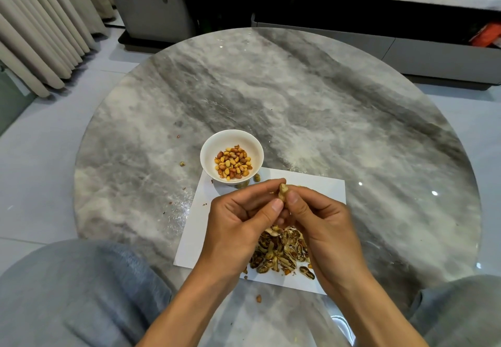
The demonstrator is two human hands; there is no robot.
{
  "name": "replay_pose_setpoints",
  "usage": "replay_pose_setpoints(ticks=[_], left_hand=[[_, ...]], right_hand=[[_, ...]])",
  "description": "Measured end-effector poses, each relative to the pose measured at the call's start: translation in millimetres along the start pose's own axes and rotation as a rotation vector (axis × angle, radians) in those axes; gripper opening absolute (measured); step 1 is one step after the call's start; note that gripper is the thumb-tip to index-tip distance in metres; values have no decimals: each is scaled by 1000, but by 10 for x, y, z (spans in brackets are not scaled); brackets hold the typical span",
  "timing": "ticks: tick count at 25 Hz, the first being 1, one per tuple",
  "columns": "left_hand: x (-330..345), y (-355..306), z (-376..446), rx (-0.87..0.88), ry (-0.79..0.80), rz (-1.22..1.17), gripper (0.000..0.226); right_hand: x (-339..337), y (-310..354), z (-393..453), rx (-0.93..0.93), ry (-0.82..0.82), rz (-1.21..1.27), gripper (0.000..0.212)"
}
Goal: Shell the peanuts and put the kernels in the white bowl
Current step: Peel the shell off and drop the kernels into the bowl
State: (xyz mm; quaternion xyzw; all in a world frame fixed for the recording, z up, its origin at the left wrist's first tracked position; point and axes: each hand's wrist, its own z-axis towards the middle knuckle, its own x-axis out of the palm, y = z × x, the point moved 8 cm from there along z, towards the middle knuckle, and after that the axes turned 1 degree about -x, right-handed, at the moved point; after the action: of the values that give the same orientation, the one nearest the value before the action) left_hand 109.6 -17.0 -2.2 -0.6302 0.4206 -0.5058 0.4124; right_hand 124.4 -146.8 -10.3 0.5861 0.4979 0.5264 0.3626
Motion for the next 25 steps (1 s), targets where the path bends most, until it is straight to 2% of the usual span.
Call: replay_pose_setpoints(ticks=[5, 8, 11, 16, 19, 22, 25], left_hand=[[0, -18, 0, 44, 21, 75, 34], [27, -18, -14, 68, 37, 135, 33], [35, -2, -14, 78, 55, 189, 34], [41, -7, -26, 73, 79, 322, 39], [-46, 40, 3, -10, 3, 166, 34], [7, 162, -8, -118, 11, 34, 37], [63, 195, -25, -105, -26, 6, 23]], right_hand=[[5, 67, -4, -38, 8, -81, 24], [34, 145, -15, -135, 34, -209, 22], [28, 164, -22, -185, -3, -233, 17], [-20, -6, -3, -42, -69, -87, 21], [-32, -37, -1, -30, -78, -100, 23], [6, -19, -36, -44, -56, -93, 20], [3, -14, -55, -69, -83, -89, 16]])
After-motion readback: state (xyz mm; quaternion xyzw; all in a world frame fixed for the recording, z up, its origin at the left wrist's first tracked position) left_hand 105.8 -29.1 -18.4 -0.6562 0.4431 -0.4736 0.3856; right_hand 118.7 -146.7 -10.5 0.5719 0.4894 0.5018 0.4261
